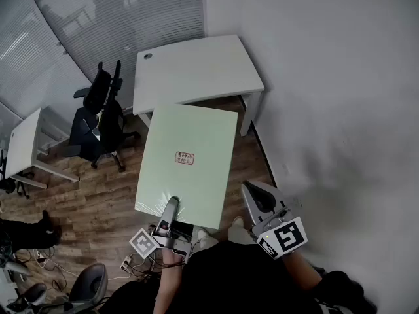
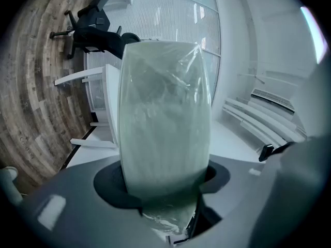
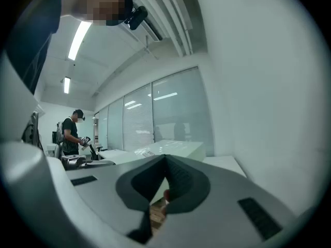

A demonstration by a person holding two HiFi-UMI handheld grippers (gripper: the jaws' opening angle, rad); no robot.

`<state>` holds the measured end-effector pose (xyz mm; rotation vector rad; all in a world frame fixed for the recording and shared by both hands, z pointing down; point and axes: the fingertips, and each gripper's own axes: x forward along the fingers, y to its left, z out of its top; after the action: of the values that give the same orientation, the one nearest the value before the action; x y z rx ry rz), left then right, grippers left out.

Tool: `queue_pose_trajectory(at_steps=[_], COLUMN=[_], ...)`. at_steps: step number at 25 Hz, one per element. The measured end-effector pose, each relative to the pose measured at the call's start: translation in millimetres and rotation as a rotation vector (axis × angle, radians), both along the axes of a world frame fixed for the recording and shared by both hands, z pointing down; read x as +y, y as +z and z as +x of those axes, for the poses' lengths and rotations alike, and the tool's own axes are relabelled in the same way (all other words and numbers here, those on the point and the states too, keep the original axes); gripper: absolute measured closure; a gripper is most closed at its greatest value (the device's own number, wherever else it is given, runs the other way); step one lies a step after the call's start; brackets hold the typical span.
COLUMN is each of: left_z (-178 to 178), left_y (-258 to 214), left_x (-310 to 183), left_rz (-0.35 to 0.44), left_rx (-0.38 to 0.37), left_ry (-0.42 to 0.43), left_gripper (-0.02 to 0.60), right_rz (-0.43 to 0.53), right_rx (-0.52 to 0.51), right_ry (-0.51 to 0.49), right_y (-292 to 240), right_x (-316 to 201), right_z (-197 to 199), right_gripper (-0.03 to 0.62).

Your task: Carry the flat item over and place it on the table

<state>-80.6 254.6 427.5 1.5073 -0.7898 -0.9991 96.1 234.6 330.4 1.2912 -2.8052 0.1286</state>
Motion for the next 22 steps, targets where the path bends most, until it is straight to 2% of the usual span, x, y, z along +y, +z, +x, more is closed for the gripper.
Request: queue_pose_trajectory(at_steps=[5, 9, 12, 16, 22], left_z=[-21, -57, -72, -76, -55], left_y=[9, 4, 2, 4, 5], left_x=[8, 30, 40, 44, 36], left_rz=[-0.016, -0.008, -0.003, -0.015, -0.012], left_rx=[-0.035, -0.043, -0.052, -0.051, -0.037], left_ry=[0.013, 0.03, 0.043, 0.061, 0.059], left_gripper=[0.302, 0.302, 0.302, 0.304, 0.304], right_rz=[-0.003, 0.002, 0.009, 0.01, 0.022], right_rx=[-0.018, -0.023, -0.034, -0.041, -0.038], right_ry=[0.002, 0.029, 0.047, 0.061, 0.061], right_y=[5, -2, -4, -4, -6], right_x=[8, 34, 47, 56, 53], right_z=[-25, -56, -67, -72, -52], right_gripper=[0.594, 0.594, 0.595, 0.594, 0.594])
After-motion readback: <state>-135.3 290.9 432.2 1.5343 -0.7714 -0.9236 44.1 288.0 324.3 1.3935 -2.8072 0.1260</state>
